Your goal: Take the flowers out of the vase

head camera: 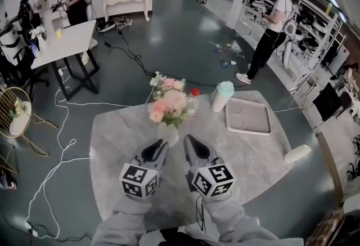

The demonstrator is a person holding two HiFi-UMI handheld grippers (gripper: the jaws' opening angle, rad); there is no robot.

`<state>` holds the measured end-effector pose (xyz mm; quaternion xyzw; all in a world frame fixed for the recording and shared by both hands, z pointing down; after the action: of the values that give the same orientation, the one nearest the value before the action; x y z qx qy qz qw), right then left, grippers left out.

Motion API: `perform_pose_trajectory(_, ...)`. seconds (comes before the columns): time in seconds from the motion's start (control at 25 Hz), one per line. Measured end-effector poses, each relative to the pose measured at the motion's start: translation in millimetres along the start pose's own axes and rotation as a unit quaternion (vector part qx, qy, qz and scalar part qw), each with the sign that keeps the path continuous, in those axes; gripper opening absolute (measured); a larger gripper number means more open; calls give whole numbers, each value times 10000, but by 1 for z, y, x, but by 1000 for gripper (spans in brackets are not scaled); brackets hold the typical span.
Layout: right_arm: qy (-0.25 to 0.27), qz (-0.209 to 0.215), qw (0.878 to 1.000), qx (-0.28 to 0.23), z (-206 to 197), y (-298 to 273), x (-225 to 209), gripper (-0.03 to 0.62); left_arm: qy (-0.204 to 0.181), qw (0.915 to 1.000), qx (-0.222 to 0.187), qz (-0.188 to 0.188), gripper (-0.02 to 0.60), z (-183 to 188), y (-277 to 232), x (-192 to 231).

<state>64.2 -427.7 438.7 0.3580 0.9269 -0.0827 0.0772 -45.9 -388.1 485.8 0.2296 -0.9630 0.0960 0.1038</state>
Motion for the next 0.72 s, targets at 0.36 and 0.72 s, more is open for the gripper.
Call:
perform_pose_trajectory(0.36,106,155,9998,66,-10,-23,3,302,106,9998,10,193,71,-7,-4,18)
perform_pose_trajectory(0.72,187,184,9995,168,-22,-43,0,489,166,9993,11,347,71,-14,-3,36)
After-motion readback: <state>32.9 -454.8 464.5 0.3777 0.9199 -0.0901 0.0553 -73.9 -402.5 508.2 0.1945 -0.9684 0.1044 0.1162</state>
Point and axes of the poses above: the fingertips, and each gripper's own axes: y backward along the fingers, x to its left, z out of its top, the point moved 4 cm from there along y, backward along the fingers, and after that the axes turned 8 degrees about -z, right-handed, at the moved point
